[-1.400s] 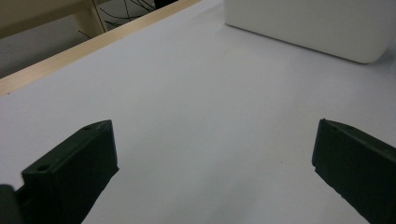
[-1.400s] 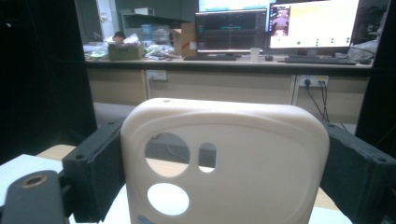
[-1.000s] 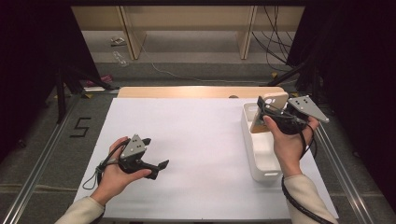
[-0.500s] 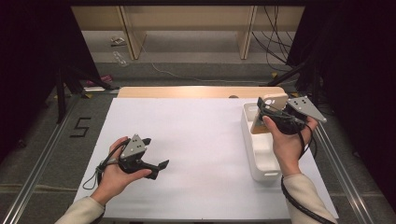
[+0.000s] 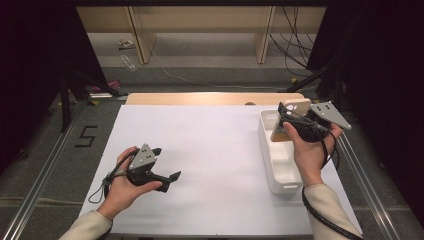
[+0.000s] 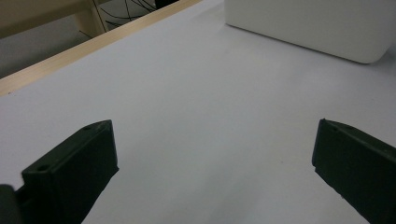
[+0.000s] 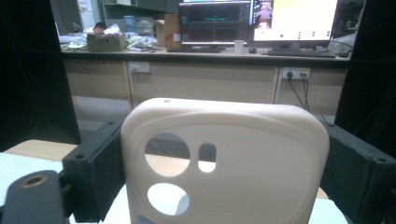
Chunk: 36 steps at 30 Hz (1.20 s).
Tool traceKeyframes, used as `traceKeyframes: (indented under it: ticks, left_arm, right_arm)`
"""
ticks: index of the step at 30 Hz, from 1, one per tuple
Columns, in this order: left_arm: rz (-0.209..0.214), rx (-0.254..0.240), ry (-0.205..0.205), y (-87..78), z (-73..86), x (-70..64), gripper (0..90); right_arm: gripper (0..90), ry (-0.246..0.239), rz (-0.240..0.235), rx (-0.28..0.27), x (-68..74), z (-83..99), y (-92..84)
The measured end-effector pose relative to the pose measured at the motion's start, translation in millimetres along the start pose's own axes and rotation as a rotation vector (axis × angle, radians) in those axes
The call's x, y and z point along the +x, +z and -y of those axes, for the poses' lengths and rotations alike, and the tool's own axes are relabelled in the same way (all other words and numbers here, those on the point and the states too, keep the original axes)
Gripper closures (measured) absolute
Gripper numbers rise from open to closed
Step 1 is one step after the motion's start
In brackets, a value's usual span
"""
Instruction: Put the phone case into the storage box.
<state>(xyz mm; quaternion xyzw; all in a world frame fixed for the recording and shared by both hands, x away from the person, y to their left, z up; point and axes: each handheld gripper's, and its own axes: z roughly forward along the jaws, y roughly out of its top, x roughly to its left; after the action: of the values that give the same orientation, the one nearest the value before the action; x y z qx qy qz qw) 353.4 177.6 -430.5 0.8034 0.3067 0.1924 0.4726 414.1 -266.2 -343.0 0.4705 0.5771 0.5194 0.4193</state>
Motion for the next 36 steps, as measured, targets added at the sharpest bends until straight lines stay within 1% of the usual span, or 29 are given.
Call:
traceKeyframes:
  ticks: [13, 17, 26, 36]
  left_arm:
    - [-0.001, -0.001, -0.003, 0.0, 0.3, 0.4, 0.0]
    - [0.000, -0.002, -0.004, -0.1, 0.2, 0.5, 0.0]
    - [0.002, -0.002, -0.008, 0.0, 0.5, 0.7, 0.0]
    - [0.000, -0.003, -0.008, -0.2, 0.4, 0.7, 0.0]
  right_arm:
    - [12.0, 0.005, 0.008, 0.010, -1.8, 1.2, 8.4]
    - [12.0, 0.017, 0.011, 0.007, -3.7, -0.6, 10.1]
    - [12.0, 0.008, 0.011, 0.026, -3.2, 1.2, 17.1]
    - [12.0, 0.000, 0.012, 0.034, -1.6, 1.2, 23.3]
